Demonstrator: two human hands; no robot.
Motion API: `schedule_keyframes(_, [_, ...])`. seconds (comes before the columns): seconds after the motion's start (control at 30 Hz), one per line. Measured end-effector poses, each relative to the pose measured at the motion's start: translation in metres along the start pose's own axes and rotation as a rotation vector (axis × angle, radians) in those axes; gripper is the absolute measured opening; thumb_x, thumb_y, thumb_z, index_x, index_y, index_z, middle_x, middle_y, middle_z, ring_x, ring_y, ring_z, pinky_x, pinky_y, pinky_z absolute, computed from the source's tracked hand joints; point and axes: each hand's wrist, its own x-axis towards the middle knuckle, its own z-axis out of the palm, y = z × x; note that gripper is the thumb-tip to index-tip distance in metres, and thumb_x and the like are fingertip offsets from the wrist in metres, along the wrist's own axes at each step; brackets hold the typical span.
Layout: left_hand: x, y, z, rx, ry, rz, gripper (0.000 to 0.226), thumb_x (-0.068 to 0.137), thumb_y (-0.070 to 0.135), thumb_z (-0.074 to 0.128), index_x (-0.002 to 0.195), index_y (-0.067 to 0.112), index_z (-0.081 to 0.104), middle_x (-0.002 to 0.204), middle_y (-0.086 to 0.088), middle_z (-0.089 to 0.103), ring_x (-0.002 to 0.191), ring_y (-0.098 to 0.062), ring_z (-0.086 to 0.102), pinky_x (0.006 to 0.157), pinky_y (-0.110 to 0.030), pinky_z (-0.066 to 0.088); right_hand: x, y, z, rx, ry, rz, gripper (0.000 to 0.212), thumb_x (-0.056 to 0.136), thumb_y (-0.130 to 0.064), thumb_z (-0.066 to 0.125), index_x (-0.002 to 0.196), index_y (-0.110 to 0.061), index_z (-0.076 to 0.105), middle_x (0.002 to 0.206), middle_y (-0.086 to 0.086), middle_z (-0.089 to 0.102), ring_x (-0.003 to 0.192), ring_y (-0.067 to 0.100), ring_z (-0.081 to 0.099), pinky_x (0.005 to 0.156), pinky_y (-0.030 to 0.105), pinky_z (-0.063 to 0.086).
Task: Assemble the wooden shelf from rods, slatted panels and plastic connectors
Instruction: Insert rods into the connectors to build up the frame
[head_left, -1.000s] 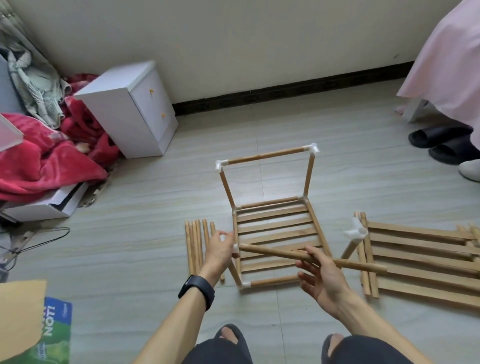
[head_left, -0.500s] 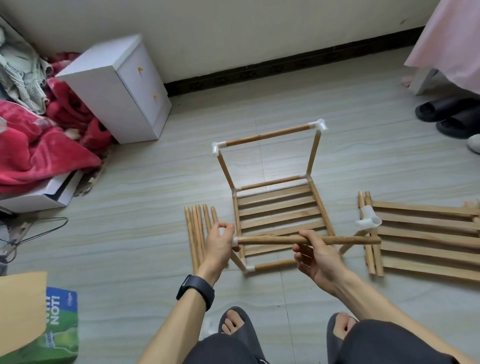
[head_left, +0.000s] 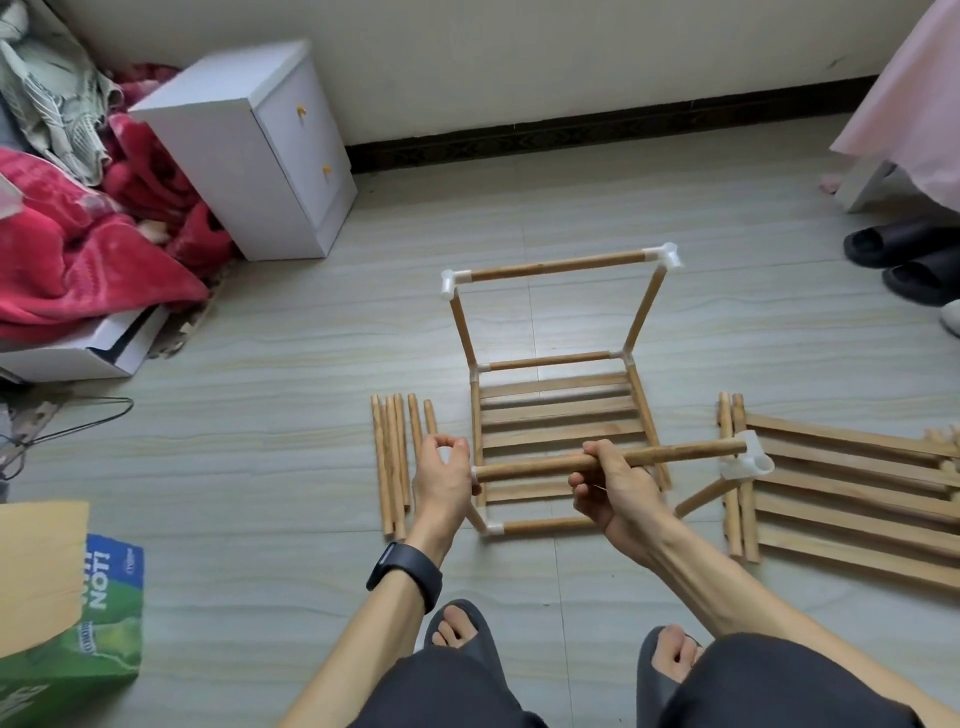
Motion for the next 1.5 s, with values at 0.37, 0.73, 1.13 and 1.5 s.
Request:
schedule_keyframes(0.37, [0.005, 0.017, -0.009, 0.203, -0.109, 0.022, 0.023, 0.106, 0.038, 0.044, 0.115, 0.020, 0.055, 0.092, -0.003, 0.065, 0.079, -0.019, 0.070, 0.070, -0.039, 0.055, -0.024, -0.012, -0.030, -0.167, -0.091, 0.048, 0.053, 0.082, -0.051, 0.080, 0.105, -0.003, 0.074, 0.098, 0.013, 0.077, 0.072, 0.019, 0.067, 0.069, 0.032, 0.058])
schedule_keyframes(0.73, [0.006, 0.082, 0.026, 0.732, -0.190, 0.650, 0.028, 0.101, 0.042, 0.048, 0.121, 0.025, 0.059, 0.115, 0.004, 0.061, 0.107, -0.012, 0.053, 0.089, -0.034, 0.048, -0.061, -0.055, -0.144, -0.540, 0.531, -0.676, 0.027, 0.099, -0.052, 0.055, 0.090, -0.030, 0.067, 0.073, -0.007, 0.066, 0.069, 0.013, 0.062, 0.060, 0.028, 0.046])
schedule_keyframes(1.13, [-0.067, 0.097, 0.177, 1.080, -0.817, 0.969, 0.040, 0.106, 0.052, 0.035, 0.136, 0.026, 0.035, 0.117, -0.001, 0.066, 0.089, -0.026, 0.066, 0.073, -0.045, 0.057, 0.000, -0.045, -0.127, -0.584, 0.329, -0.552, 0.063, 0.095, -0.059, 0.025, 0.058, -0.039, 0.072, 0.062, -0.008, 0.072, 0.067, 0.003, 0.068, 0.065, 0.019, 0.049])
schedule_keyframes(1.5, [-0.055, 0.082, 0.168, 1.128, -0.725, 1.159, 0.036, 0.104, 0.057, 0.027, 0.109, 0.025, 0.041, 0.096, 0.004, 0.063, 0.071, -0.020, 0.058, 0.057, -0.036, 0.048, 0.019, -0.046, -0.136, -0.462, 0.281, -0.519, 0.073, 0.093, -0.065, 0.030, 0.051, -0.014, 0.063, 0.054, 0.006, 0.061, 0.058, 0.019, 0.060, 0.067, 0.040, 0.049])
